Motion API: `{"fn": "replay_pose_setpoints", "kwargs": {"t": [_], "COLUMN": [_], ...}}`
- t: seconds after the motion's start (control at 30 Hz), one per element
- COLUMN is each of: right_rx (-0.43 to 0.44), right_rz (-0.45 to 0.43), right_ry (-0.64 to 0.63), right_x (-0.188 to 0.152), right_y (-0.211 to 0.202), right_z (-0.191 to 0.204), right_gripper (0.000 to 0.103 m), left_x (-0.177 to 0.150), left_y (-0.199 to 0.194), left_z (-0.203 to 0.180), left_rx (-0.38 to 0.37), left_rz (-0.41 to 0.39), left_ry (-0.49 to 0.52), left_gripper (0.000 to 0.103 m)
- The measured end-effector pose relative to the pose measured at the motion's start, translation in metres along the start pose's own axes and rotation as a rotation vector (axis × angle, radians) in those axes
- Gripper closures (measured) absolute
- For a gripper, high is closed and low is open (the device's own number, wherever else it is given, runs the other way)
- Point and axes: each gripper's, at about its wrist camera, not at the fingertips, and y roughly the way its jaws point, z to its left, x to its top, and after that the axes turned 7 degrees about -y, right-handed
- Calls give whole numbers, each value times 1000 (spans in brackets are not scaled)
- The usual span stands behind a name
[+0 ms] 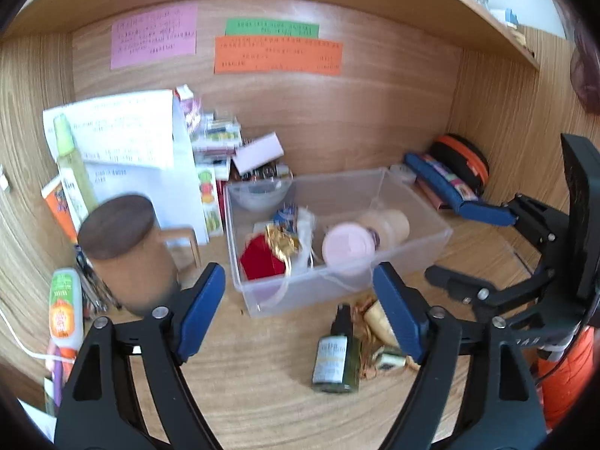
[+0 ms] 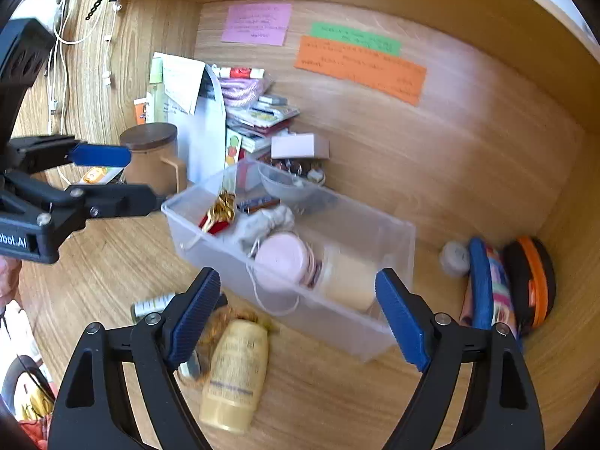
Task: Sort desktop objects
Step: 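Open both grippers and withdraw them from the box toward the desk, then grasp the green bottle with the left gripper while the right grasps the beige tube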
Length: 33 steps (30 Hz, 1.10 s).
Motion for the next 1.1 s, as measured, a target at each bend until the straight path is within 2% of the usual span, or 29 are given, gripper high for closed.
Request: {"fn": "replay_pose_setpoints", "kwargs": {"t": [0.27, 0.4, 0.6, 0.8, 0.9, 0.97, 1.03, 1.1], "right_rx": [35, 79, 155, 201, 229, 241, 248, 243], "right_rz": [63, 128, 204, 218, 231, 236, 256, 265], "right_ry": [49, 65, 94, 112, 91, 76, 64, 52], "right_x": [-34, -50, -64, -62, -59, -57, -57, -57], "right_y": [6, 20, 41, 53, 60, 65, 71, 77], "right_z": [-3, 0, 7, 11, 19, 24, 29, 33], "right_gripper": [20, 20, 22, 23, 29, 36, 49, 54], "left_x": [-36, -53, -68, -71, -69, -69, -69, -68], "left_y": [28, 41, 55, 61, 64, 66, 69, 72], "left_z": [-3, -4, -4, 4, 7, 8, 8, 8], "left_rx": [-7, -15, -14, -8, -6, -10, -13, -11], "left_rz": [114, 164, 202, 217, 218, 224, 227, 227], "left_ry": [-4, 3, 3, -30, -38, -40, -39, -32], "left_gripper": [20, 20, 20, 21, 24, 30, 33, 35]}}
